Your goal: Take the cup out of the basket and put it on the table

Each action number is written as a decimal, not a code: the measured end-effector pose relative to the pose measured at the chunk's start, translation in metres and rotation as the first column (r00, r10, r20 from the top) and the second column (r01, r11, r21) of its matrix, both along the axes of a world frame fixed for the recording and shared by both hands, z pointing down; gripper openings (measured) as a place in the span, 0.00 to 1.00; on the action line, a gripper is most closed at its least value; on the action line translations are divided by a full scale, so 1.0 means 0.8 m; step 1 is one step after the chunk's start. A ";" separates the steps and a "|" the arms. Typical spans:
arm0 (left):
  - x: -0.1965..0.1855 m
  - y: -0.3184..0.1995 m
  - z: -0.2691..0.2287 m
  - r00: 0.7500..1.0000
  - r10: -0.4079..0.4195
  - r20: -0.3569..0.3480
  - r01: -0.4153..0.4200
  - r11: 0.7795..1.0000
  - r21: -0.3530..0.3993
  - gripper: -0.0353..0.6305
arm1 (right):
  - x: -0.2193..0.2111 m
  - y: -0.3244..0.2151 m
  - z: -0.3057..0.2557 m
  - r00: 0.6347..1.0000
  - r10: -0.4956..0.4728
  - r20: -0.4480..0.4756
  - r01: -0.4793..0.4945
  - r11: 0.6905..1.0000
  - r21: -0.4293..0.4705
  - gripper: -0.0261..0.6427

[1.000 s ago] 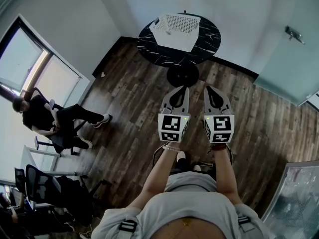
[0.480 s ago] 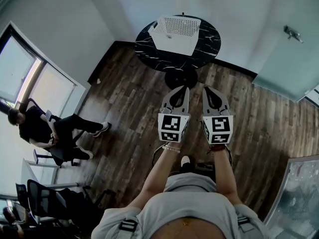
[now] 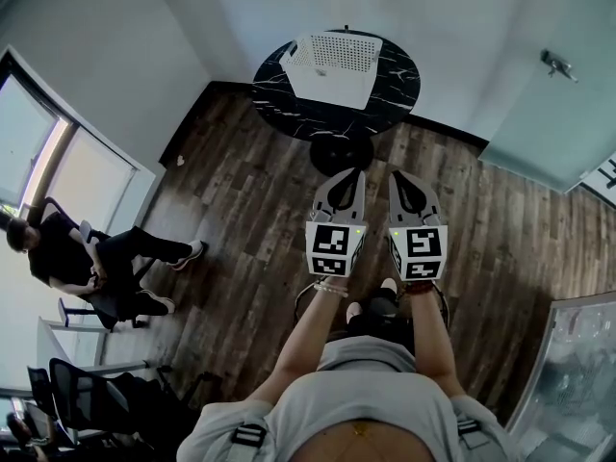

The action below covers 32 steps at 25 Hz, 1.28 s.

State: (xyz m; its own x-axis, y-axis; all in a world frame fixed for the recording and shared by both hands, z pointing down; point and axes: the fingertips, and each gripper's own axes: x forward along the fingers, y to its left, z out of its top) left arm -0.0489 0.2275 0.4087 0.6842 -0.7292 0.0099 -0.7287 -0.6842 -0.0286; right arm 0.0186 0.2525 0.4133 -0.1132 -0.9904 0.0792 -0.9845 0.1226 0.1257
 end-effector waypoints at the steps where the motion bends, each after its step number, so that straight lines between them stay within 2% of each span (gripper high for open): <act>1: -0.001 -0.003 0.000 1.000 -0.003 -0.003 0.003 1.000 -0.001 0.06 | -0.001 -0.003 0.000 1.000 -0.002 0.003 0.002 1.000 -0.001 0.05; 8: 0.002 -0.029 0.004 1.000 -0.028 -0.011 0.028 0.999 -0.017 0.06 | 0.005 -0.032 0.002 0.999 -0.030 0.015 0.030 1.000 -0.008 0.05; 18: 0.028 -0.103 0.003 0.996 -0.089 -0.010 0.089 0.996 -0.029 0.06 | 0.033 -0.112 0.006 0.997 -0.076 0.031 0.076 0.997 -0.016 0.05; 26: 0.053 -0.155 0.014 0.990 -0.139 0.020 0.140 0.989 -0.054 0.06 | 0.055 -0.172 0.017 0.989 -0.139 0.049 0.141 0.989 -0.040 0.05; 32: 0.065 -0.180 0.007 0.980 -0.194 0.038 0.196 0.980 -0.037 0.06 | 0.070 -0.208 0.017 0.980 -0.185 0.073 0.188 0.981 -0.039 0.05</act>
State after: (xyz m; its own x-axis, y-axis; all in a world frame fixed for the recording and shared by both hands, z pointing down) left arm 0.0029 0.0837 0.4144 0.5278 -0.8470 0.0631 -0.8473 -0.5303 -0.0307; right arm 0.0749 0.0861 0.4267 -0.3021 -0.9470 0.1091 -0.9499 0.3086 0.0485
